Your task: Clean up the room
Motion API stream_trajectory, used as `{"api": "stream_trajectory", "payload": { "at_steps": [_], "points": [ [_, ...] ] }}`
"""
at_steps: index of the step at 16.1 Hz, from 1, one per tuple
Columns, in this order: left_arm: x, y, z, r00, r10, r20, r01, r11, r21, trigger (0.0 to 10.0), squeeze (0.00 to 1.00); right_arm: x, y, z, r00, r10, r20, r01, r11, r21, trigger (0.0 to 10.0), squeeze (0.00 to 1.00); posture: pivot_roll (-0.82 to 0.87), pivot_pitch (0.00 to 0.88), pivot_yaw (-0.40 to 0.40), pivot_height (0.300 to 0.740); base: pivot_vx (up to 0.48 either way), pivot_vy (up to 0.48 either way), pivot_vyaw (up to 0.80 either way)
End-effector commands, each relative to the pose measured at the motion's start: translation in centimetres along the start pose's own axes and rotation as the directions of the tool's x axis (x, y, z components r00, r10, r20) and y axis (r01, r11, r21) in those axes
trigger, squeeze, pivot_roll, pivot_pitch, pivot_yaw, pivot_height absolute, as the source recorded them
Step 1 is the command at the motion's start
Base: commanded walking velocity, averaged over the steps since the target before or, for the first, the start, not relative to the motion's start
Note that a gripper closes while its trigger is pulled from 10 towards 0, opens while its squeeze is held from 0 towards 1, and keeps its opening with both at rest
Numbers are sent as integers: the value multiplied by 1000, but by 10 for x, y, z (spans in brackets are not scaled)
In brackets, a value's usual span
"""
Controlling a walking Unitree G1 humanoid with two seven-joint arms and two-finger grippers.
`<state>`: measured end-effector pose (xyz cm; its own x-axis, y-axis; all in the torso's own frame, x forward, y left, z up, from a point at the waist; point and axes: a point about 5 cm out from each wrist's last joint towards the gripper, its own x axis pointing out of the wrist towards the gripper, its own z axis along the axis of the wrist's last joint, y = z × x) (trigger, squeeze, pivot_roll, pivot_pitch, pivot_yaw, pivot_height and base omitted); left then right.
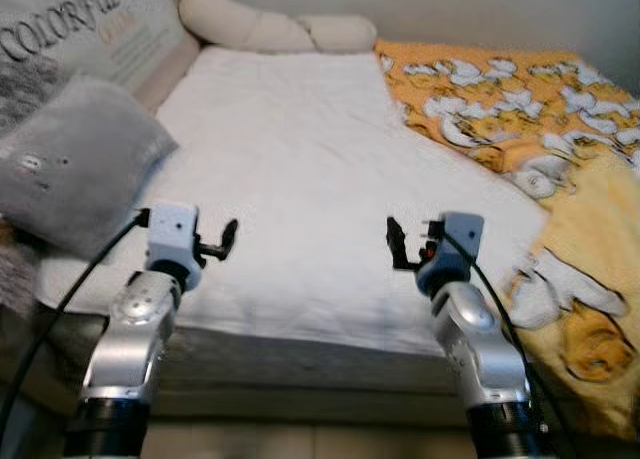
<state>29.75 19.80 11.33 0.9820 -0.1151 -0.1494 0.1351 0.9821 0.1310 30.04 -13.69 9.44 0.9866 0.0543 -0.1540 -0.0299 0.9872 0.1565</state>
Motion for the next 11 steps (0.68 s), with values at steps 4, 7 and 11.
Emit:
{"api": "stream_trajectory", "payload": {
  "at_steps": [4,7,11],
  "points": [
    [4,-7,4,1000,-28,10,28,1000,12,10000,827,1,-10,2,999,-43,6,43,999,-8,10000,0,15,0,-20,740,0,-384,0],
    [3,-7,3,999,-31,9,31,999,18,10000,820,1,-10,1,999,-43,4,43,999,-7,10000,0,15,0,-18,740,0,-380,0],
    [3,-8,3,999,-35,6,35,999,20,10000,827,1,-10,1,999,-44,0,44,999,0,10000,0,16,0,-17,740,0,-382,0]
  ]
}}
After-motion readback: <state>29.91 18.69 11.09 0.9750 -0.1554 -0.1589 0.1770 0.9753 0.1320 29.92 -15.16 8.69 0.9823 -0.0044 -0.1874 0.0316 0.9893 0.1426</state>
